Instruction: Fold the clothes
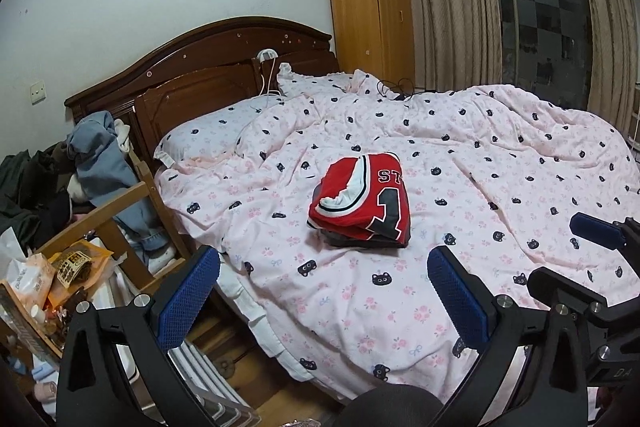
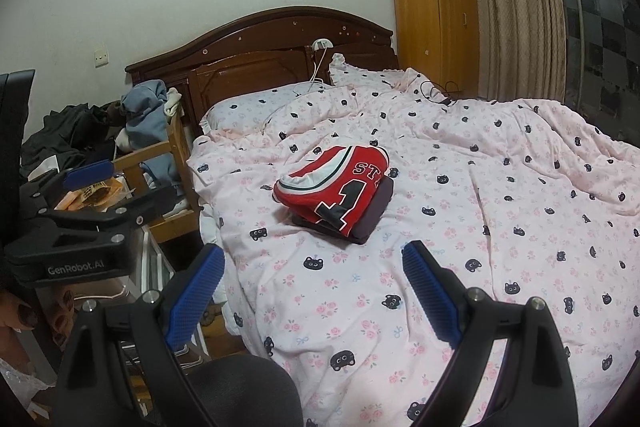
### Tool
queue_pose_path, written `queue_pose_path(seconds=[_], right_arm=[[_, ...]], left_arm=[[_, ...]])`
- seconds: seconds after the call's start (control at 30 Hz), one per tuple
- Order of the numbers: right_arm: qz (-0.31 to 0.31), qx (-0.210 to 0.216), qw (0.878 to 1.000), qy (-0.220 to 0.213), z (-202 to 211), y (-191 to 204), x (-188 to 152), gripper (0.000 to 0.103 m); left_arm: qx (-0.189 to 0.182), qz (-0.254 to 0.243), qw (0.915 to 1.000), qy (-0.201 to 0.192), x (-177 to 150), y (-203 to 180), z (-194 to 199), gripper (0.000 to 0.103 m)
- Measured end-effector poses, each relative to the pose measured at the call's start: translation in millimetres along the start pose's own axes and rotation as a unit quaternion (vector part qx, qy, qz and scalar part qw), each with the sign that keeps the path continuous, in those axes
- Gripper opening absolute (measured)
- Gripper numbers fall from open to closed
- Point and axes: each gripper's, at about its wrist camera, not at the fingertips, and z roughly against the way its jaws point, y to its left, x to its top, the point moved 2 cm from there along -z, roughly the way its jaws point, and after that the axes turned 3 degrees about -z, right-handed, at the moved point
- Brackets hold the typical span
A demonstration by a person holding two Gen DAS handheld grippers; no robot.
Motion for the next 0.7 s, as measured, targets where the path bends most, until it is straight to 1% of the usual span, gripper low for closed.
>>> queue_pose_path(seconds=[0.33, 0.7], right_arm=[[-0.002, -0.001, 1.000, -0.005, 11, -1, -2, 0.092], [-0.001, 0.001, 1.000, -0.010, 19, 1, -2, 0.092]], left_arm=[[0.003, -0.005, 1.0000, -0.003, 1, -4, 9, 0.103], [0.010, -0.001, 0.9999, -0.003, -1, 3, 13, 0.103]])
